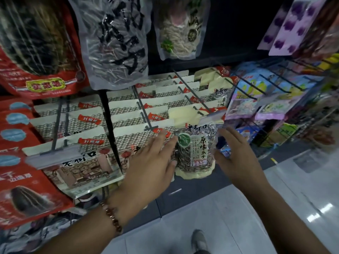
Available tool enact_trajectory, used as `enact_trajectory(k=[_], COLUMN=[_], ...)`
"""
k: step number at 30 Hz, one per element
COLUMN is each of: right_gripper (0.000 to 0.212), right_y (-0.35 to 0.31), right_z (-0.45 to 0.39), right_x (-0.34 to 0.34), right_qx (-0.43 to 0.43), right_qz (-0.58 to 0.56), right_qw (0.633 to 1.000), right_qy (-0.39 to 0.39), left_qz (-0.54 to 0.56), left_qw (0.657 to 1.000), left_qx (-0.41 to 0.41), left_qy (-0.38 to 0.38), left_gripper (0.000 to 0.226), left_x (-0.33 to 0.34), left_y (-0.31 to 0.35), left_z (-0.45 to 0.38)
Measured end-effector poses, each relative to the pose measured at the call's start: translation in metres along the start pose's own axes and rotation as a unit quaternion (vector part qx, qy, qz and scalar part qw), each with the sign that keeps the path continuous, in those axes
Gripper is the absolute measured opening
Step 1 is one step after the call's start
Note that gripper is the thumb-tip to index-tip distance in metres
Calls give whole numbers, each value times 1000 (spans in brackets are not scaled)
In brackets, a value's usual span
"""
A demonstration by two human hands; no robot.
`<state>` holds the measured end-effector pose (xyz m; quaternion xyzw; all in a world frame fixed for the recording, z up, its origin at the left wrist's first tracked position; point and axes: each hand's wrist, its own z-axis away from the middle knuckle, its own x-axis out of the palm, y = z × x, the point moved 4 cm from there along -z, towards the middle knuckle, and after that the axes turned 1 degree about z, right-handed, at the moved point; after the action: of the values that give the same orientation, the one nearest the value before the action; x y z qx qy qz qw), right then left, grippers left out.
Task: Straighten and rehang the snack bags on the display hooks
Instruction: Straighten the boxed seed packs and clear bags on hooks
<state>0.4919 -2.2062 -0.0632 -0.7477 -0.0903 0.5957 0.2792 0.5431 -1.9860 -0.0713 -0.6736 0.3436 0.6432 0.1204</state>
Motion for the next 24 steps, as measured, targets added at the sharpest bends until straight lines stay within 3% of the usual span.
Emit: enact_trajectory(k=[8,15,21,24], right_gripper=[60,57,15,11], right_y=[34,57,56,60], right_z=[-62,-113,-141,-145], right_x=[-27,-25,-14,-14], right_qx=[-92,-173,-196,-203], right_qz=[-46,-112,-161,-178], right_qw=[994,971,953,948], right_qy=[-27,-122,-167,-168], left_qz=[-18,-28,-54,-63], left_qw=[998,981,971,971], left_qx=[-51,-175,-217,-221], left_qy=[38,74,81,70], left_gripper=[61,68,67,68], left_x=[14,20,37,42], left_y=[42,55,55,57], left_z=[-65,-98,-97,-96])
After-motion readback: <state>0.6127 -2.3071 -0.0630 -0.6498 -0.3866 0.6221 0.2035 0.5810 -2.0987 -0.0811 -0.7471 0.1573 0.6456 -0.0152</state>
